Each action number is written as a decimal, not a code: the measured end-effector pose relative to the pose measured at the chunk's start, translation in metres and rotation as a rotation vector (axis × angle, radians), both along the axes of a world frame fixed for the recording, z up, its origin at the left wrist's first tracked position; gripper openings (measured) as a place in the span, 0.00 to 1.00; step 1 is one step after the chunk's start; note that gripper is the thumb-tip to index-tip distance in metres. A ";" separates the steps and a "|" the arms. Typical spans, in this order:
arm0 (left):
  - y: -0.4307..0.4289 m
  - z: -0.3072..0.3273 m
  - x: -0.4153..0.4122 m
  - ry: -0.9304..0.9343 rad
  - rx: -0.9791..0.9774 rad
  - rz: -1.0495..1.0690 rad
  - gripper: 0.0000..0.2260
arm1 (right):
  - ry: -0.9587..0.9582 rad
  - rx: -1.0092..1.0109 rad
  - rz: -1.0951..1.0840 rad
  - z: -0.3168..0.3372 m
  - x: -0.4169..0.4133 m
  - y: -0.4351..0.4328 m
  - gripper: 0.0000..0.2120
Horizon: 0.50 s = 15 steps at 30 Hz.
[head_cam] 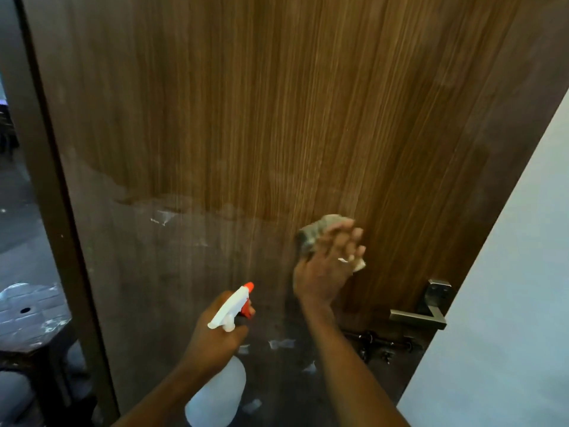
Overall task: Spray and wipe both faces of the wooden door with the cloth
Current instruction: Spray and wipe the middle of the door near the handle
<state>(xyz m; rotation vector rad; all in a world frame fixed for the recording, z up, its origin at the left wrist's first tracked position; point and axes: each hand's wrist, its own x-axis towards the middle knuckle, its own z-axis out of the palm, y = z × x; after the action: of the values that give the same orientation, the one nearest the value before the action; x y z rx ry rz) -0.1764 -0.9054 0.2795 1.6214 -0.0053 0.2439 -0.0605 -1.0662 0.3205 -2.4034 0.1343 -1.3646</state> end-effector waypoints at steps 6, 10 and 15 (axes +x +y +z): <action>0.014 -0.024 0.011 -0.007 0.056 0.125 0.20 | 0.021 -0.342 0.066 -0.084 0.016 -0.060 0.35; 0.010 -0.015 0.005 0.081 0.091 0.093 0.16 | -0.047 0.037 -0.054 -0.028 0.021 -0.080 0.34; 0.019 -0.007 0.002 0.076 0.027 0.120 0.17 | -0.154 -0.001 -0.016 0.023 0.024 -0.024 0.31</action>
<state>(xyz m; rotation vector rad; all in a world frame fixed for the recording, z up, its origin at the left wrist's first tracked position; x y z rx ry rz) -0.1742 -0.8868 0.2728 1.6587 0.1485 0.2754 -0.0364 -1.0907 0.3440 -2.2918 0.1125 -1.5505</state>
